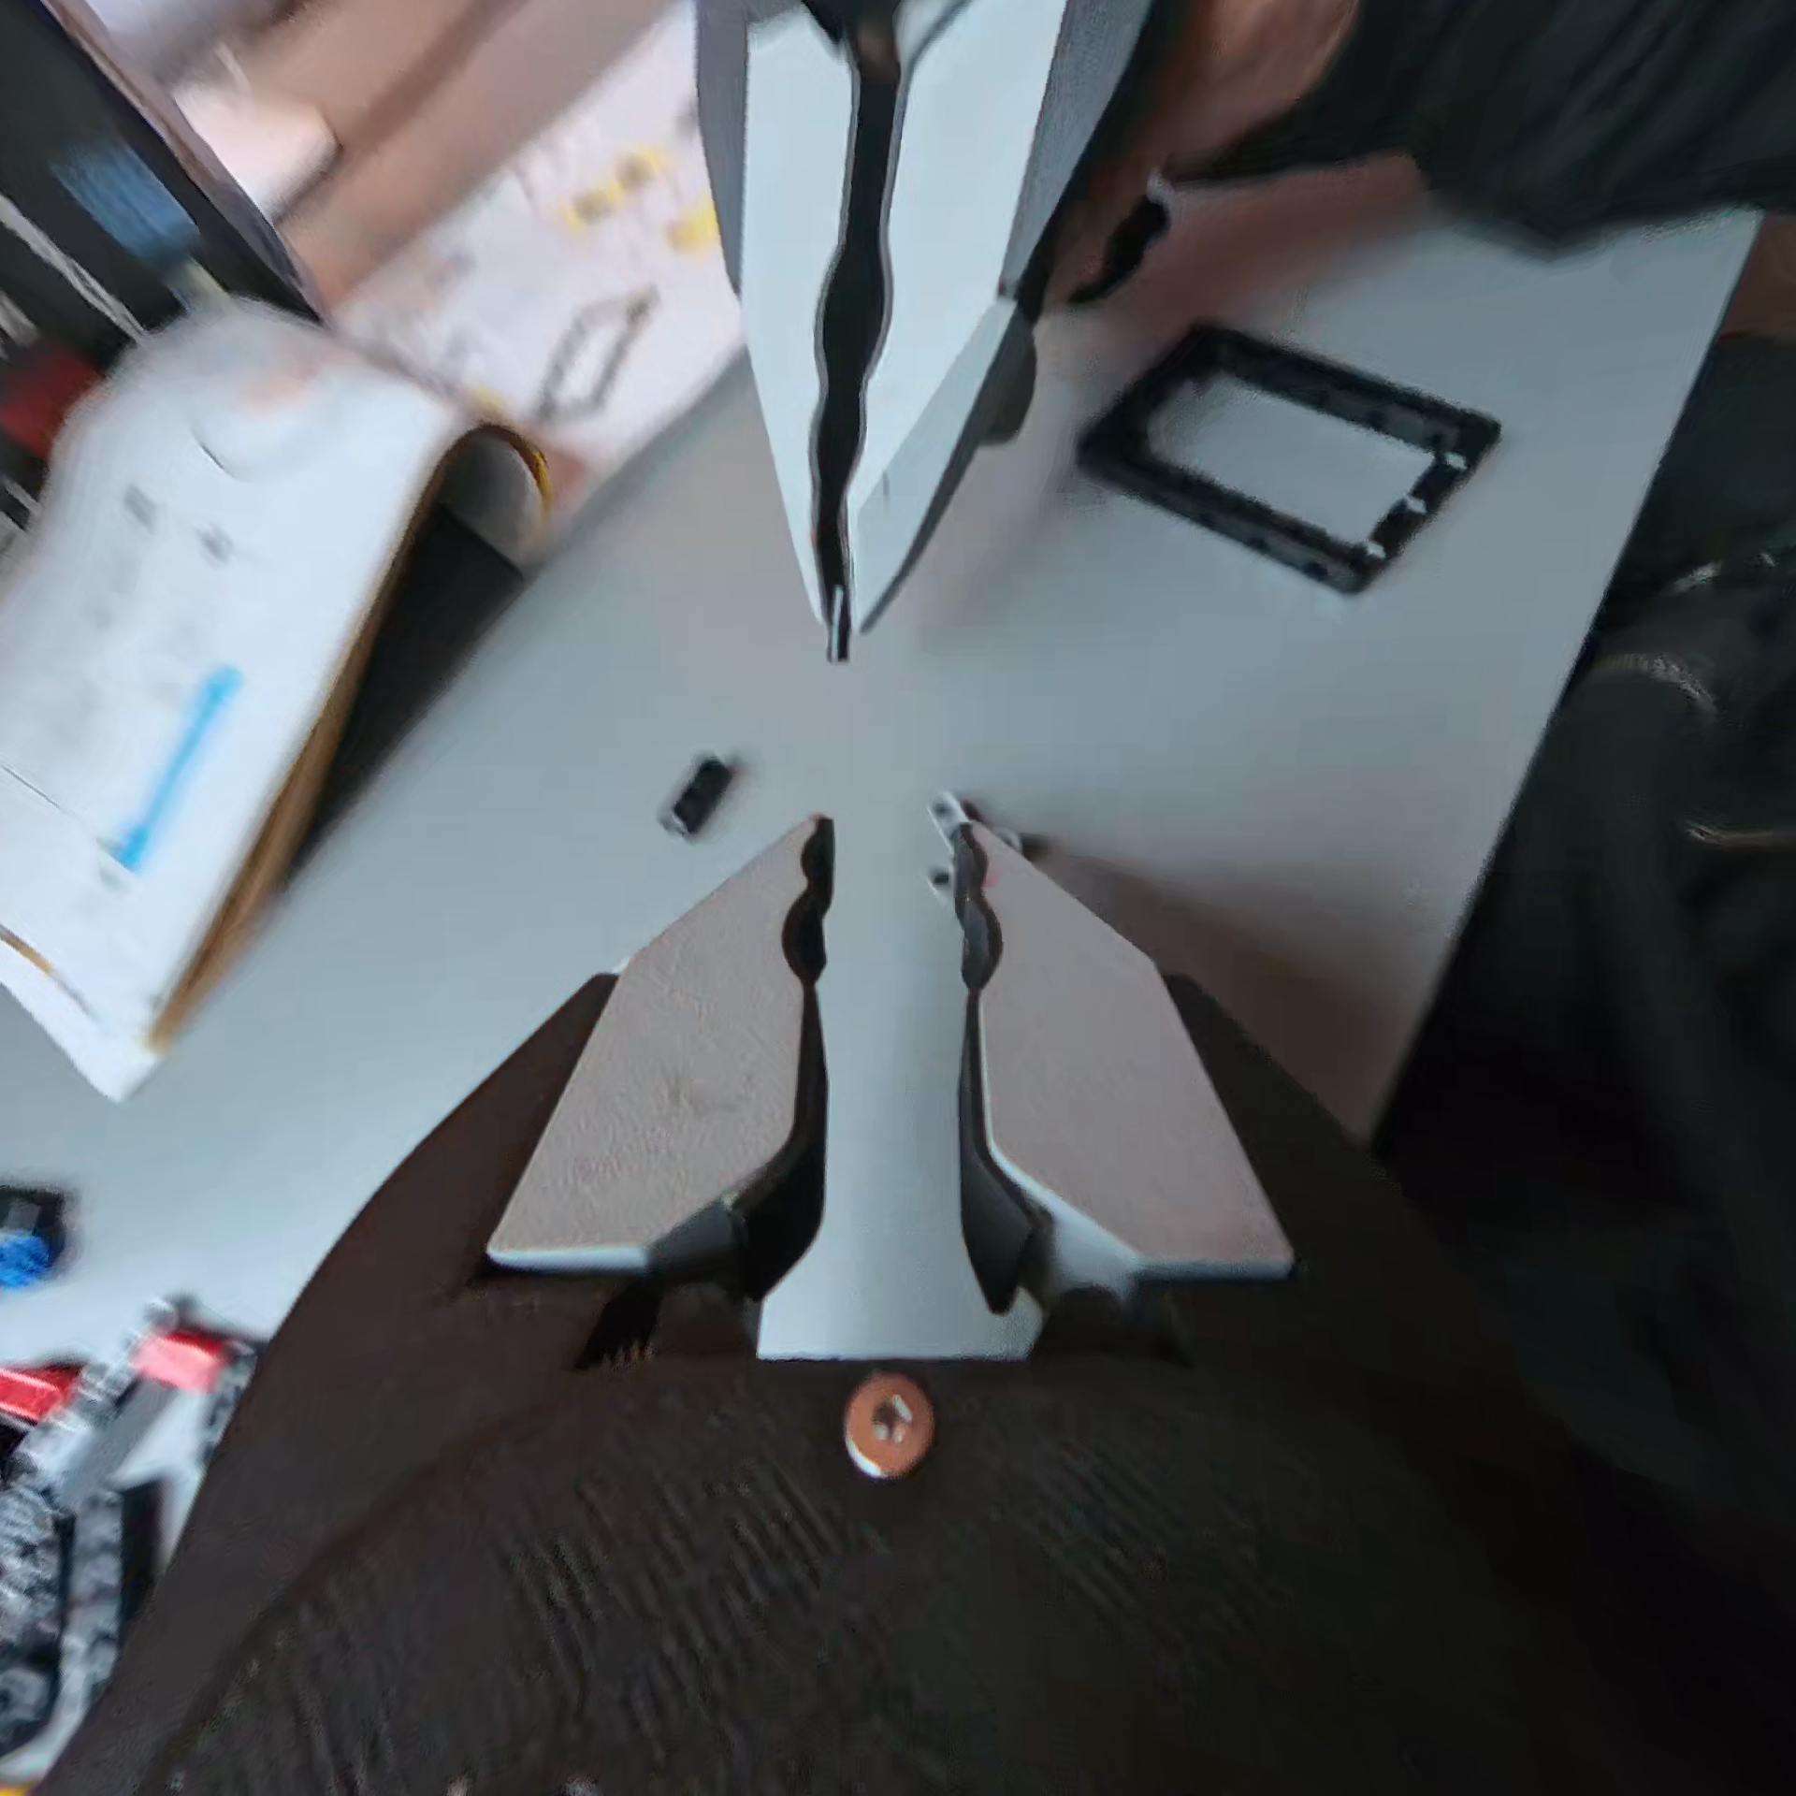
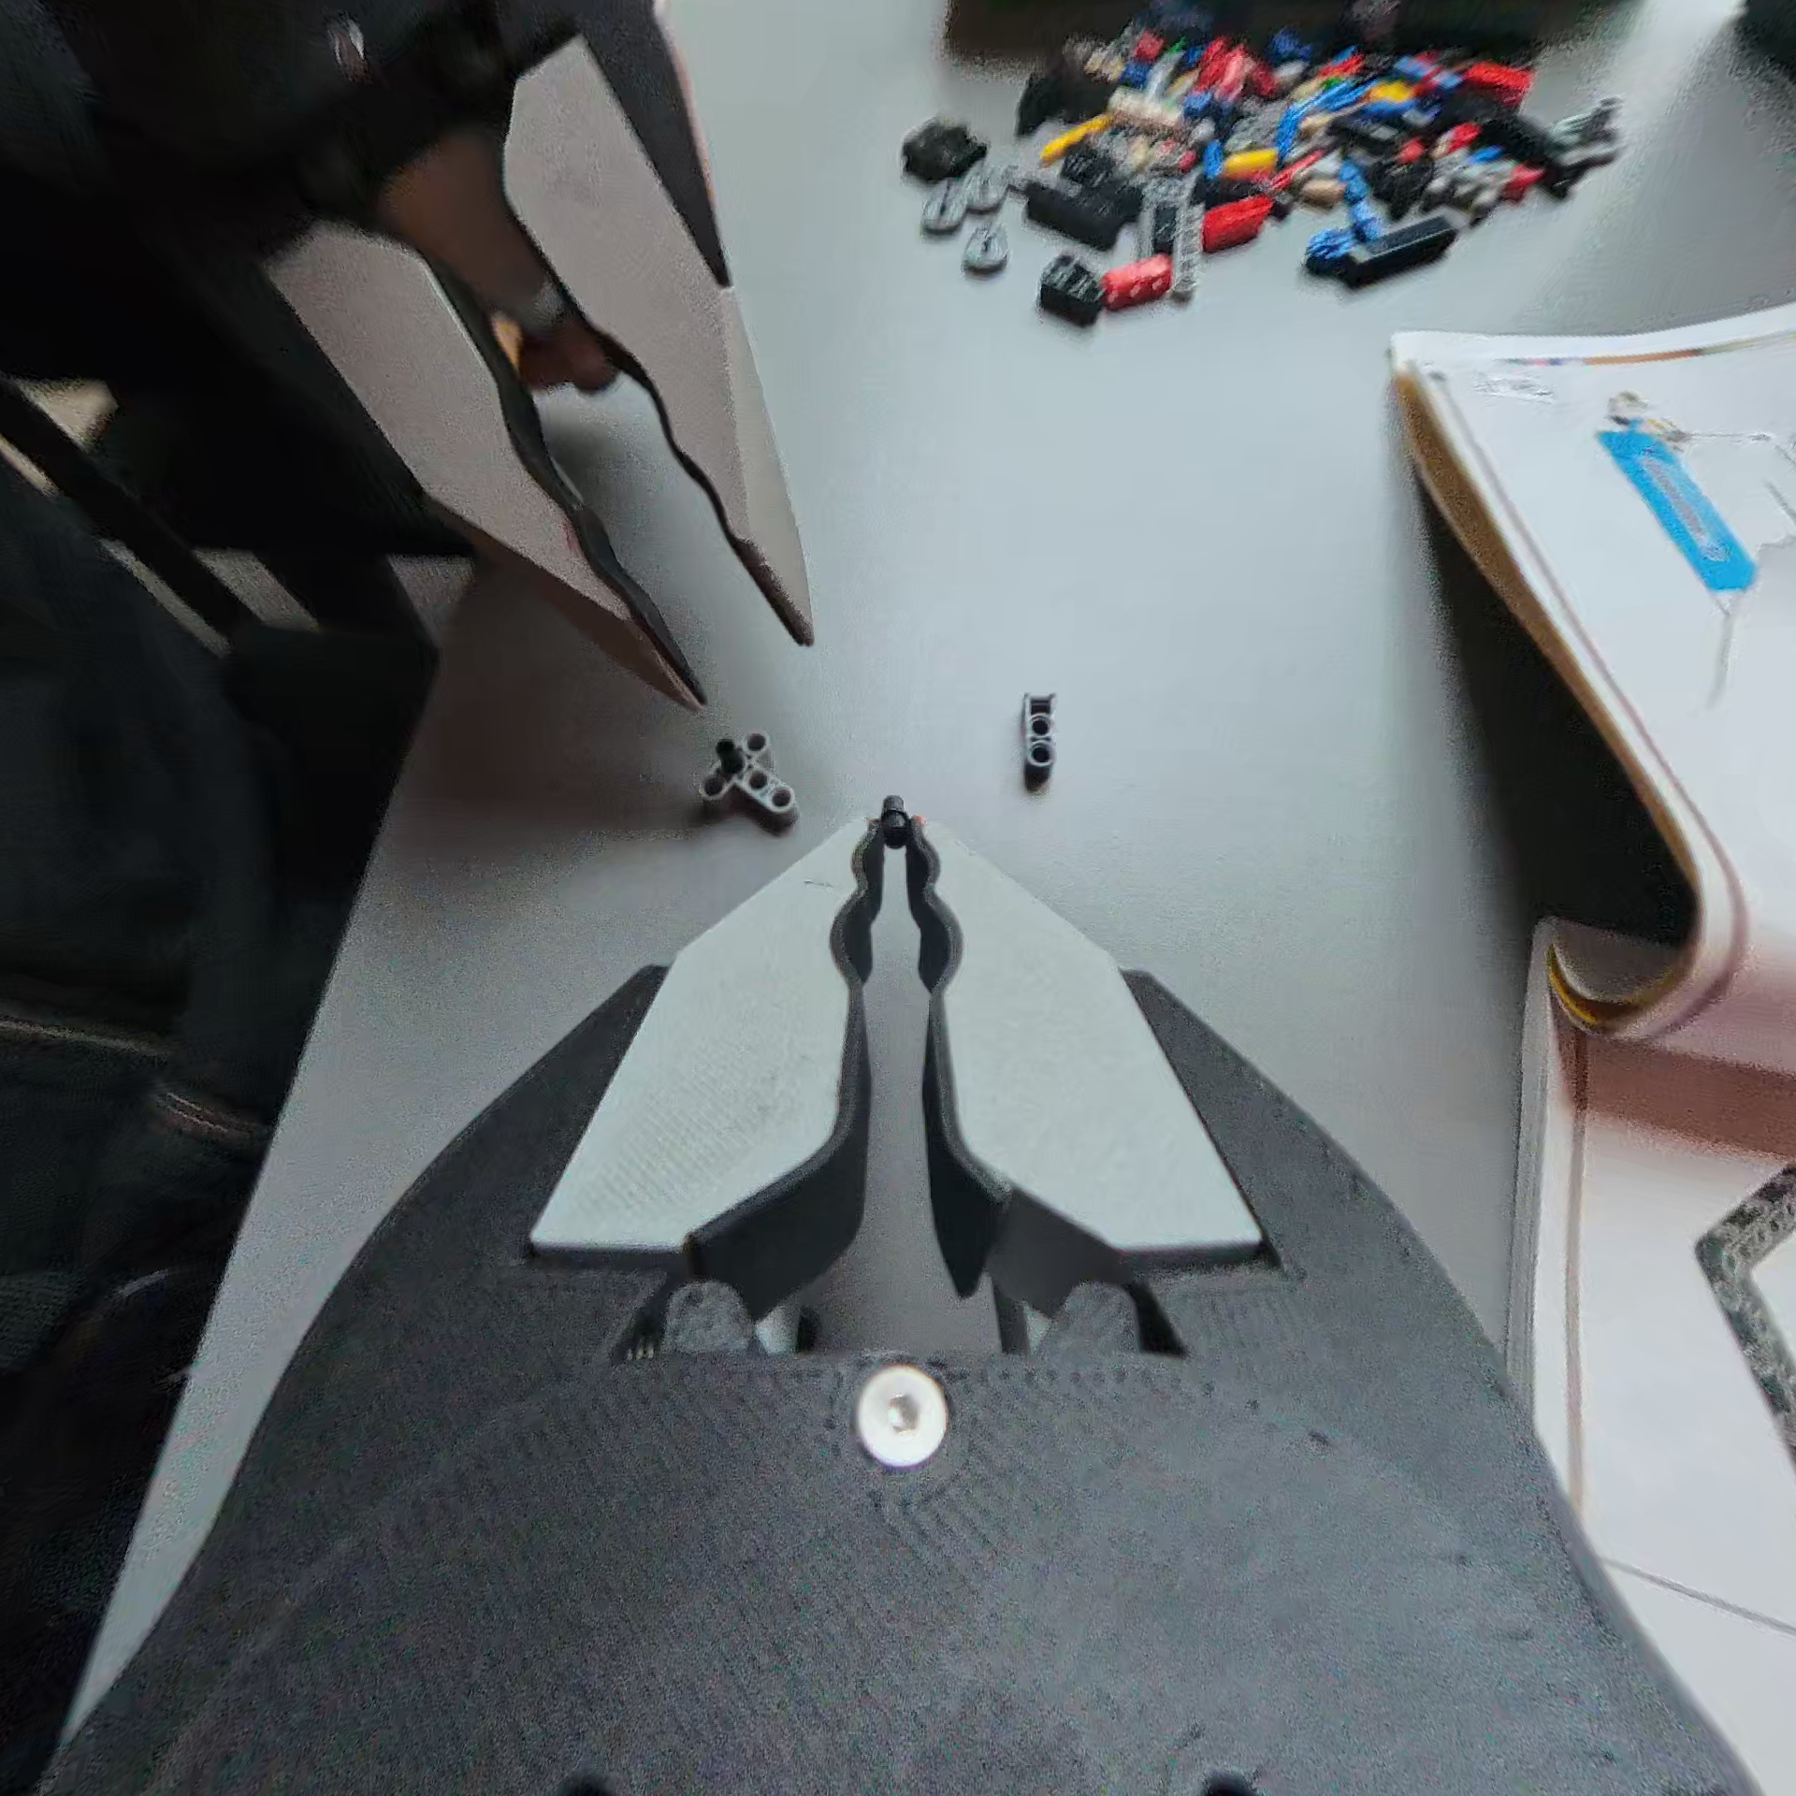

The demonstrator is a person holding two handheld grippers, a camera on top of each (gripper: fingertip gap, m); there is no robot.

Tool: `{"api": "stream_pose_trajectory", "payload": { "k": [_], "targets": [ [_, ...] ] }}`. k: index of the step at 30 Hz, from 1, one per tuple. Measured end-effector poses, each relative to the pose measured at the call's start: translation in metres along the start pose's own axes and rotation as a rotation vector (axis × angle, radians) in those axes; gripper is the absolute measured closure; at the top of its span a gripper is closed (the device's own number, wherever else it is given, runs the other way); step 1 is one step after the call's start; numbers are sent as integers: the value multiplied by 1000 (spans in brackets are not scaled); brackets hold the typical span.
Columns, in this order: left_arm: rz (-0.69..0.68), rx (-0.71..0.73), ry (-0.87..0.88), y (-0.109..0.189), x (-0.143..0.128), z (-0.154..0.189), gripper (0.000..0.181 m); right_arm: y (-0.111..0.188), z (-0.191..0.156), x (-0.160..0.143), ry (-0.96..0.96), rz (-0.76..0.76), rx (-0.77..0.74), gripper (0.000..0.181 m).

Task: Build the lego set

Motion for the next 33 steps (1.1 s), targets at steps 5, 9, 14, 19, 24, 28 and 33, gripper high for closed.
{"api": "stream_pose_trajectory", "payload": {
  "k": [5, 9, 14, 19, 24, 28, 33],
  "targets": [
    [-116, -55, 94, -8, -26, 11, 156, -27, -12, -2, 214, -151, 19, 180],
    [-115, -20, 97, -14, -22, 0, 155, -32, -19, -1, 272, -185, 70, 180],
    [-108, 18, 87, -20, -17, -15, 154, -31, -27, -4, 296, -213, 84, 180],
    [-106, -38, 79, -22, -15, -16, 155, -26, -28, -8, 258, -253, 52, 180],
    [-39, -214, 103, -7, -12, -2, 148, -16, -30, 0, 221, -278, 61, 180],
    [-64, -283, 55, -7, -13, 5, 139, -19, -36, 13, 222, -294, 102, 180],
    [-110, -274, -3, -19, -14, 0, 139, -27, -36, 15, 227, -345, 118, 180]
  ]
}}
Point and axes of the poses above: each gripper's, where its closed fingertips meet, y back along the fingers, x out of its top, z = x × y across the jaws, the point moved 4 cm from there along y, back along the fingers, and after that the axes turned 13 degrees about y, right-handed, at the moved point
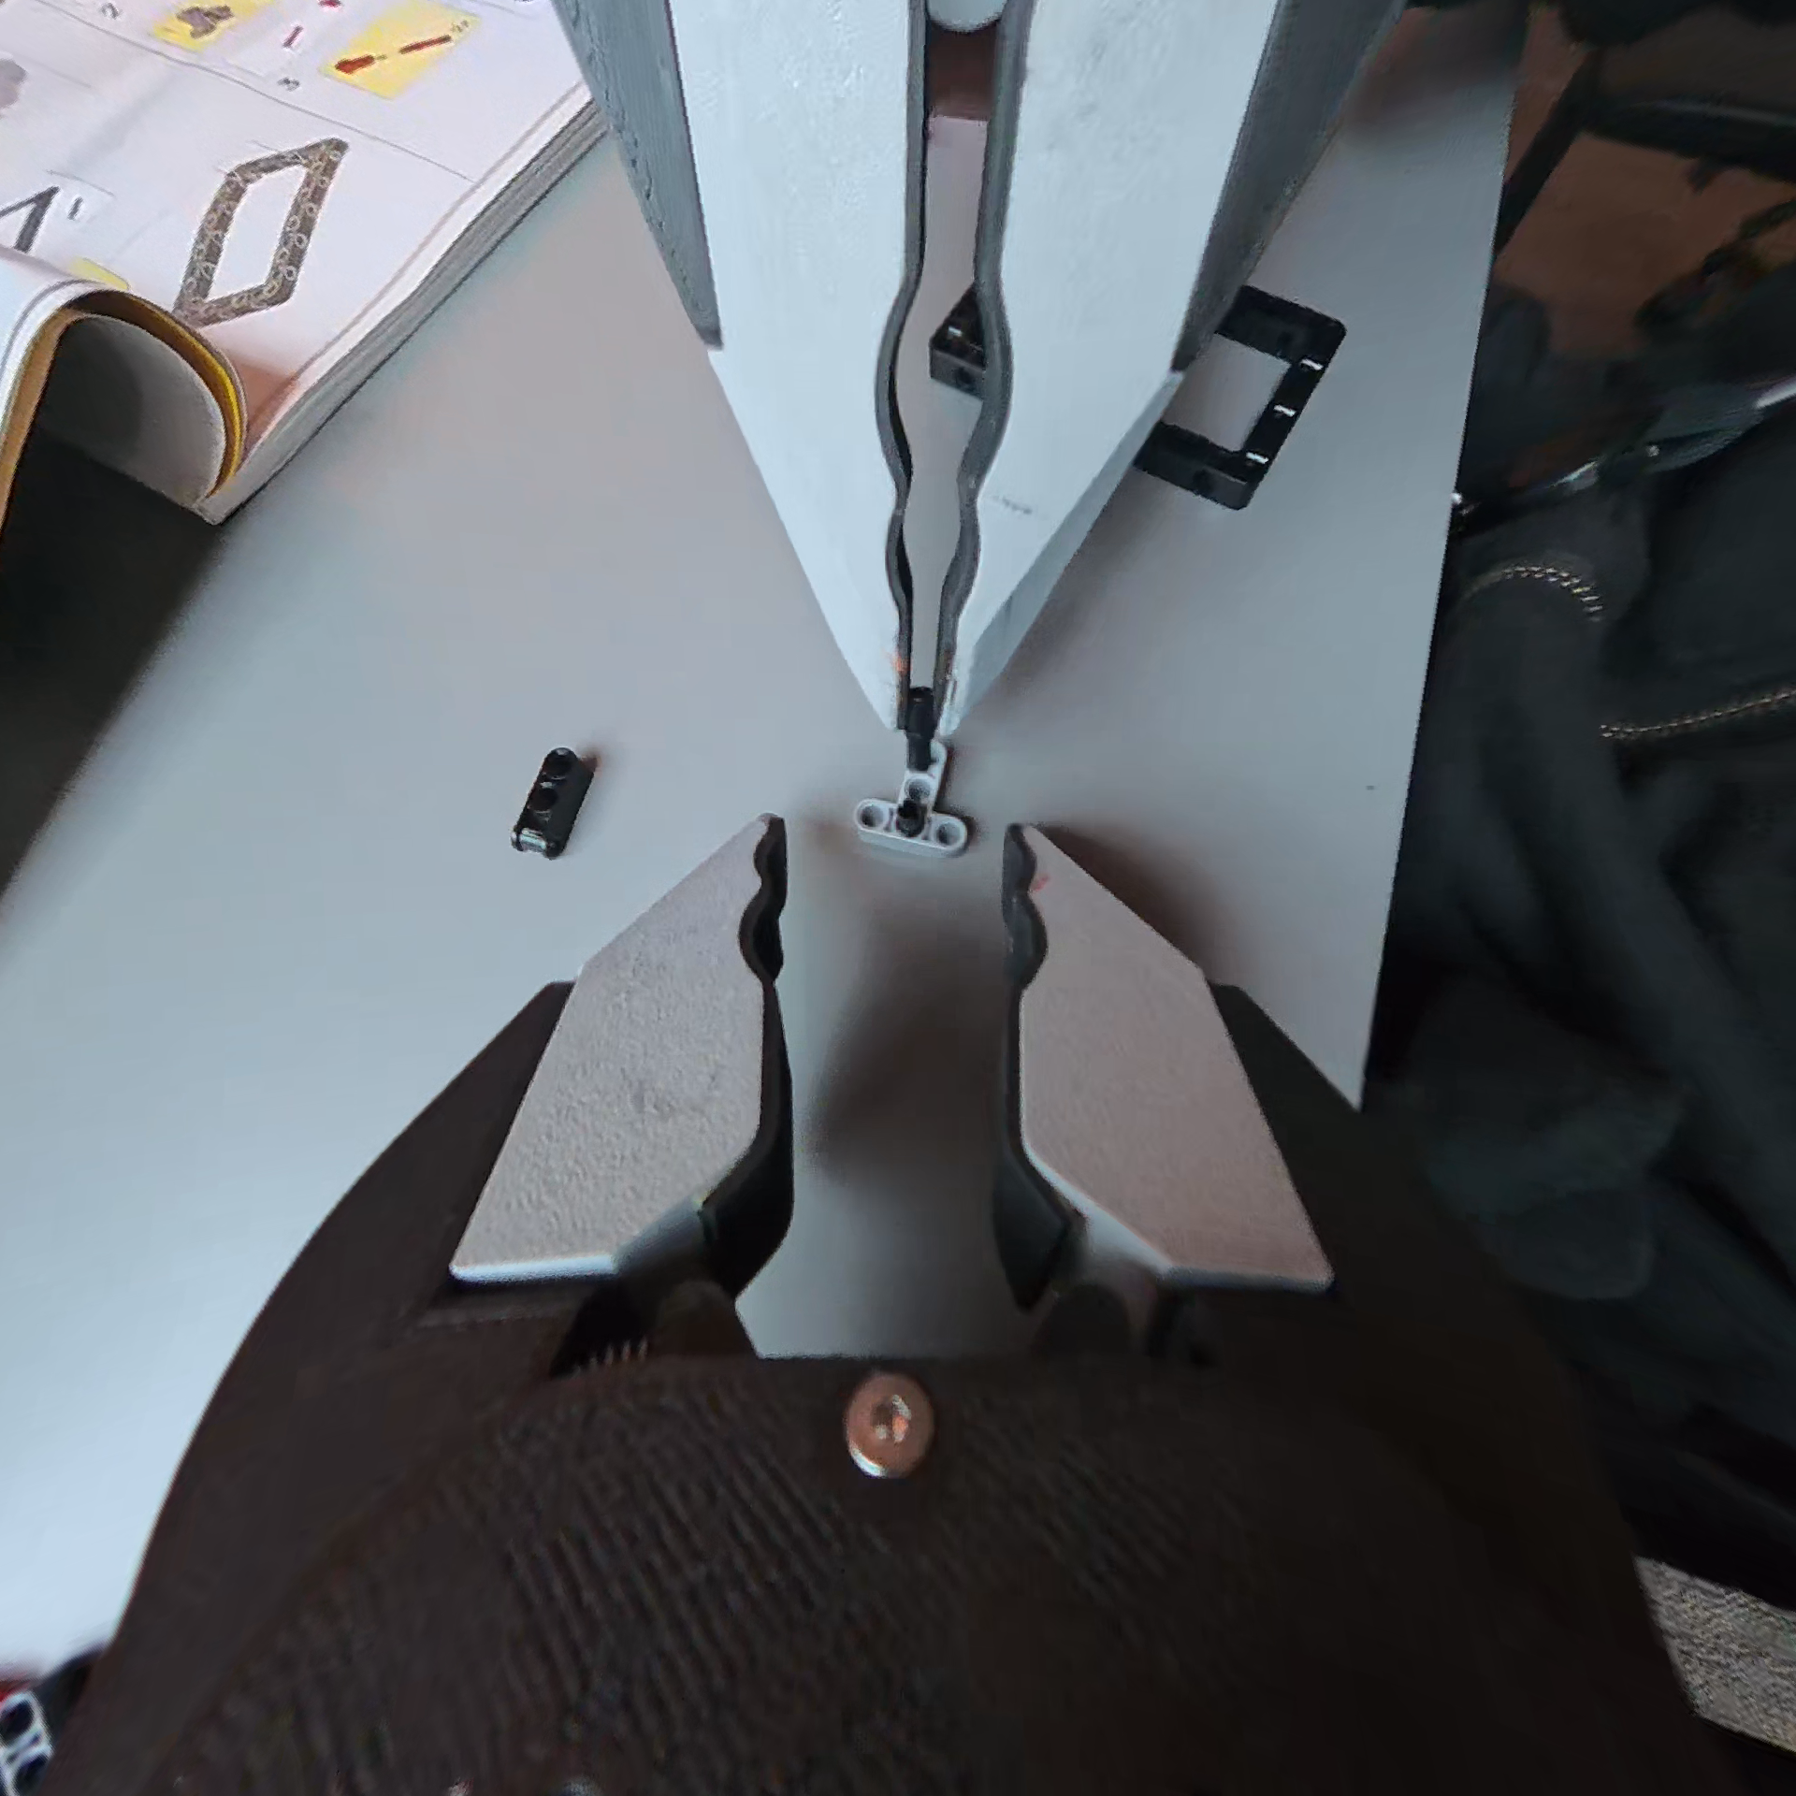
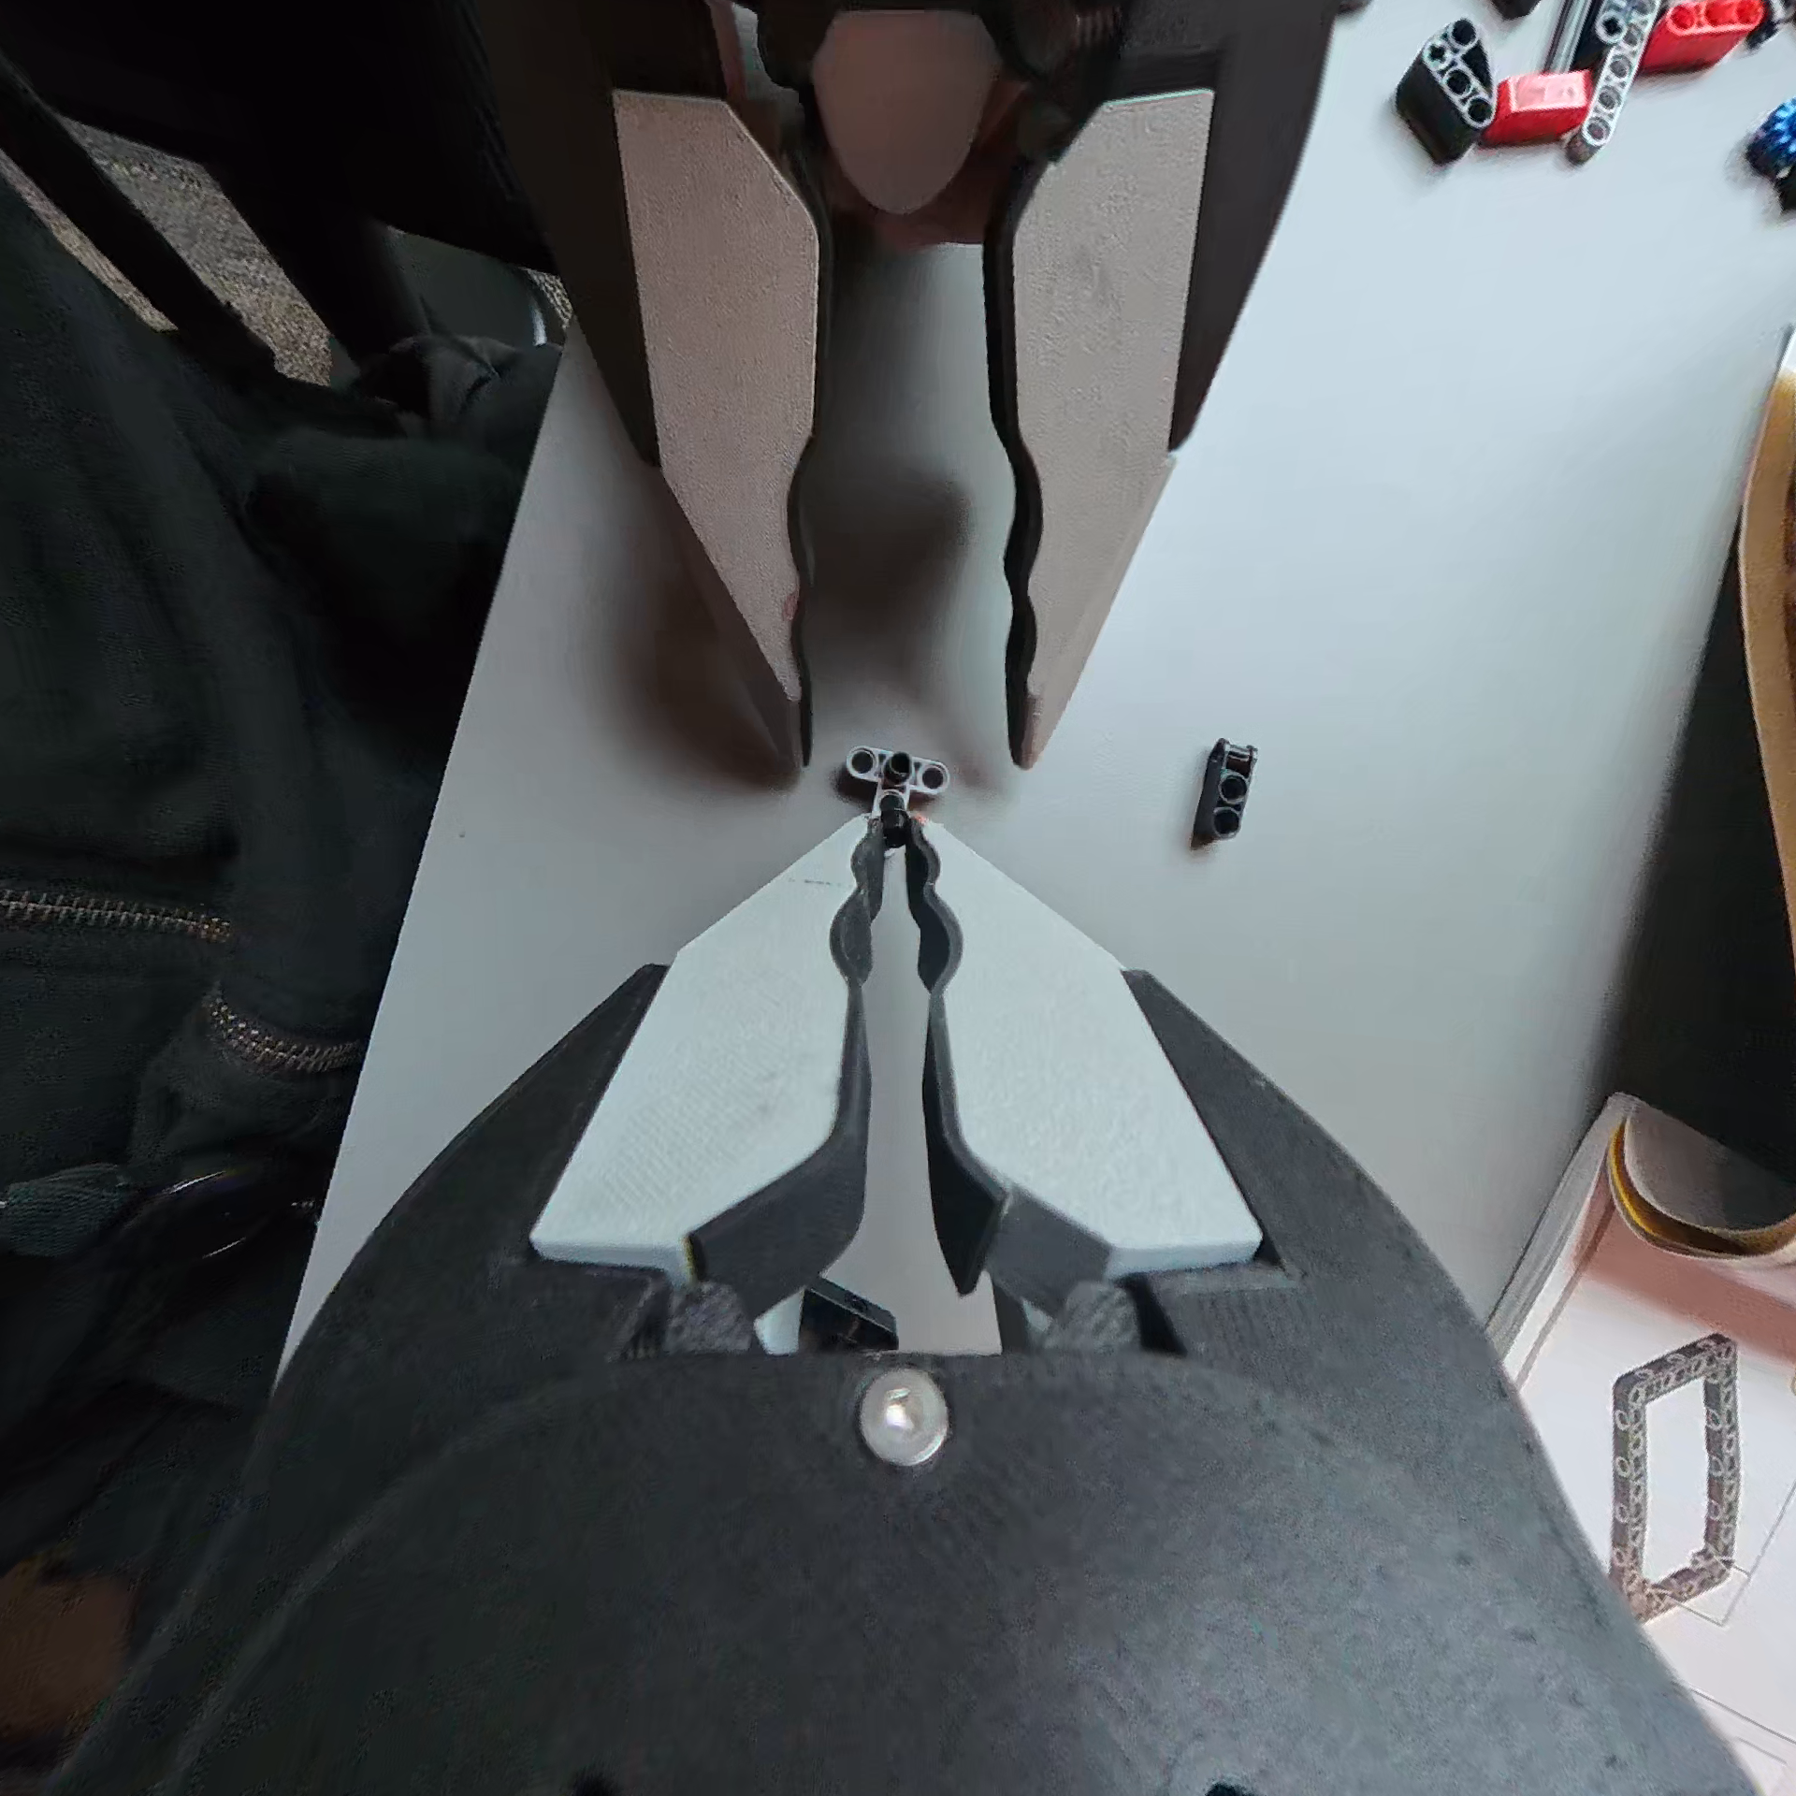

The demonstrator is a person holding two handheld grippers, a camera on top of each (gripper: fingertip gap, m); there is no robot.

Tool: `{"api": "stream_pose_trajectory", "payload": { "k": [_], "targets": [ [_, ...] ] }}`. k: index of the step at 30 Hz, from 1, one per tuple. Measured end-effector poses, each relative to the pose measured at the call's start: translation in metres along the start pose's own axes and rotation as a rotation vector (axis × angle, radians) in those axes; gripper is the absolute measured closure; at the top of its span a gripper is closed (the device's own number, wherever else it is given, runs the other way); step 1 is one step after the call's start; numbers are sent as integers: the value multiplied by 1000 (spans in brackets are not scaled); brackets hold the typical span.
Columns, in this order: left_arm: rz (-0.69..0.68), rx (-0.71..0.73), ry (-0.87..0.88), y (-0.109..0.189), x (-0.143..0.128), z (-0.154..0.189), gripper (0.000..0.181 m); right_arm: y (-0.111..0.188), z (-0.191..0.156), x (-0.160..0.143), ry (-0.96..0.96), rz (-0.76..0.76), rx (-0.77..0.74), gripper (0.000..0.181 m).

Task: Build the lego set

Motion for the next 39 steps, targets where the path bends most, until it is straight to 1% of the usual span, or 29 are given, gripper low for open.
{"api": "stream_pose_trajectory", "payload": {
  "k": [6, 13, 17, 18, 20, 22, 24, 29, 33, 36, 39],
  "targets": [
    [-43, -48, -38, -5, -1, 0, 141, -4, 0, 1, 0, -34, 16, 180],
    [-49, -66, -34, -7, 0, -1, 147, -7, 1, -1, 15, -81, 31, 180],
    [-48, -62, -31, -7, 0, -2, 164, -8, 0, 0, 28, -105, 39, 180],
    [-48, -61, -33, -7, 1, -2, 165, -8, 0, 0, 31, -111, 39, 180],
    [-45, -55, -38, -7, 1, -3, 164, -8, 1, 0, 39, -126, 37, 180],
    [-42, -48, -38, -7, 1, -4, 154, -7, 0, 0, 38, -133, 40, 180],
    [-46, -62, -34, -7, 1, -3, 151, -6, 1, -1, 34, -130, 35, 180],
    [-49, -48, -2, -8, 1, -1, 154, -6, 1, -1, 34, -136, 34, 180],
    [-46, 12, 48, -4, -3, 3, 154, -7, 1, -1, 50, -169, 34, 180],
    [-33, 13, 47, -2, -7, 14, 154, -7, 1, -1, 57, -188, 36, 180],
    [-30, 24, 38, -2, -7, 16, 152, -7, 2, 0, 54, -198, 47, 180]
  ]
}}
Point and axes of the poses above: each gripper's, where its closed fingertips meet, y back along the fingers, x out of its top, z = x × y across the jaws, the point moved 4 cm from there along y, back along the fingers, and after that the axes turned 13 degrees about y, right-handed, at the moved point
